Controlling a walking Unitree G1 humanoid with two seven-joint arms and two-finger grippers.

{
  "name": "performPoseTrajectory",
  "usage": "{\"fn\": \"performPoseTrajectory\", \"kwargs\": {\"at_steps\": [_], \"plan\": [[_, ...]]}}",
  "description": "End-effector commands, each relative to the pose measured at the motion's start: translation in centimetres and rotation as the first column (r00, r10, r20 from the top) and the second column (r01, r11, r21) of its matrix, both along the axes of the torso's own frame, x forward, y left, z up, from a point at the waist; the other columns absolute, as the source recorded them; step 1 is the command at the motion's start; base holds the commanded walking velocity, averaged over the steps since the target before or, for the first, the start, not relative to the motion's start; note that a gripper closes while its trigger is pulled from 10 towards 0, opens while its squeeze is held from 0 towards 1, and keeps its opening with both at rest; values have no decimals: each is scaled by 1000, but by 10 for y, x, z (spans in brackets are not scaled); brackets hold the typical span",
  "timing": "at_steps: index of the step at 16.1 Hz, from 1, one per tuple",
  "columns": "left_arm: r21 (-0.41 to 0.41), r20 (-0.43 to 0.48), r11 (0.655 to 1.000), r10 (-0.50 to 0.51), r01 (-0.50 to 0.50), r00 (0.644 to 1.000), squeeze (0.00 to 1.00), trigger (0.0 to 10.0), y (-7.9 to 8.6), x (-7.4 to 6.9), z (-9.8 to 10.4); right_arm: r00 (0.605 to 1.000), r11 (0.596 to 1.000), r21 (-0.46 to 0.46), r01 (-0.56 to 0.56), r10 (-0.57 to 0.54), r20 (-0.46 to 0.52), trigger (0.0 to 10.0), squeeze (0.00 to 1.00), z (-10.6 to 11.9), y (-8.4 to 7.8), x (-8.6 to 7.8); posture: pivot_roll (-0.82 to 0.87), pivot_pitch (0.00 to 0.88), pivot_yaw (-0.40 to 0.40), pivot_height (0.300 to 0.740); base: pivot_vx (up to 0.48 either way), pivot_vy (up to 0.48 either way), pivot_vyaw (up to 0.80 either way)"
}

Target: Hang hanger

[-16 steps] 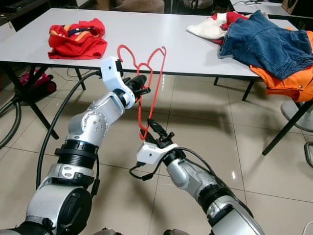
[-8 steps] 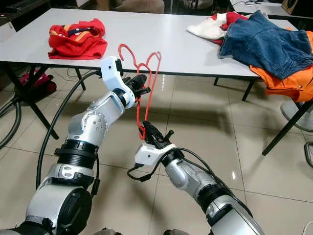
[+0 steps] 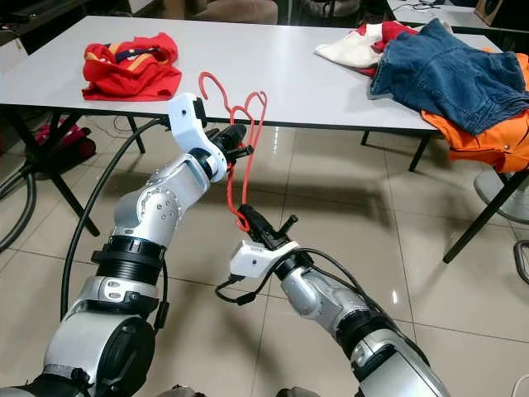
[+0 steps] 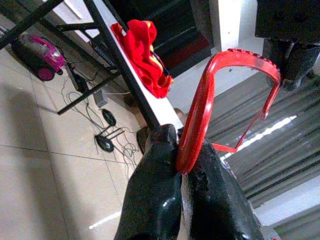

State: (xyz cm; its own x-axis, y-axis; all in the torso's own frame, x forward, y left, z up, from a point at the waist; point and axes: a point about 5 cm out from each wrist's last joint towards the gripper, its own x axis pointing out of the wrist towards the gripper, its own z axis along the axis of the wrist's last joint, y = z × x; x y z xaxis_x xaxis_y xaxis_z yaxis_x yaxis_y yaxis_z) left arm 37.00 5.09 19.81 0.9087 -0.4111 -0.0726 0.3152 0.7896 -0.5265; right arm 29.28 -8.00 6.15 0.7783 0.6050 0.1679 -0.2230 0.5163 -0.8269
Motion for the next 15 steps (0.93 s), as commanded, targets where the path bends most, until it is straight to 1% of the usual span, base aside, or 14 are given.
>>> {"fn": "performPoseTrajectory", "kwargs": {"at_steps": [1,3,4,5,7,8,9,10,11,12,13,14,15], "plan": [[-23,9,998,-65,65,998,0,10000,-20,-6,3,998,999,35,-10,8,60,0,0,18,6,9,-77,13,13,740,0,0,0],[-8,29,998,-63,64,998,0,10000,-20,-6,4,997,999,35,-15,12,80,0,0,20,6,9,-78,15,14,740,0,0,0],[27,74,998,-59,57,996,0,10000,-17,-5,6,994,999,24,-21,19,104,0,0,23,5,9,-78,17,13,740,0,0,0],[38,99,998,-54,50,994,1000,10000,-15,-4,8,993,1000,17,-24,22,116,0,0,24,4,9,-78,17,13,740,0,0,0],[34,126,998,-56,52,990,1000,10000,-13,-3,12,993,1000,17,-20,18,117,0,0,24,2,9,-79,19,12,740,0,0,0],[142,134,984,-127,108,983,1000,10000,-14,-4,10,994,1000,28,-5,2,111,0,0,24,-1,9,-80,19,11,740,0,0,0],[218,106,964,-178,152,978,1000,10000,-14,-5,3,994,999,34,2,-6,111,0,0,24,-2,9,-83,19,10,740,0,0,0],[242,72,955,-193,170,979,1000,10000,-12,-5,-2,993,999,37,4,-8,115,0,0,25,-3,9,-83,19,9,740,0,0,0],[269,40,947,-195,177,980,1000,10000,-4,-3,-10,992,998,52,18,-25,122,0,0,29,-7,10,-80,20,9,740,0,0,0],[281,21,948,-159,147,987,1000,10000,14,3,-11,988,995,90,46,-59,144,0,0,38,-15,13,-78,23,8,740,0,0,0],[266,18,956,-133,123,991,1000,10000,22,7,-8,985,993,105,49,-66,158,0,0,43,-18,13,-80,24,8,740,0,0,0],[260,16,959,-117,109,993,1000,10000,26,8,-7,984,993,109,47,-65,165,0,0,45,-19,13,-80,24,8,740,0,0,0],[252,23,965,-79,71,997,1000,10000,39,13,-4,981,990,135,44,-68,180,0,0,53,-22,13,-81,27,9,740,0,0,0]]}}
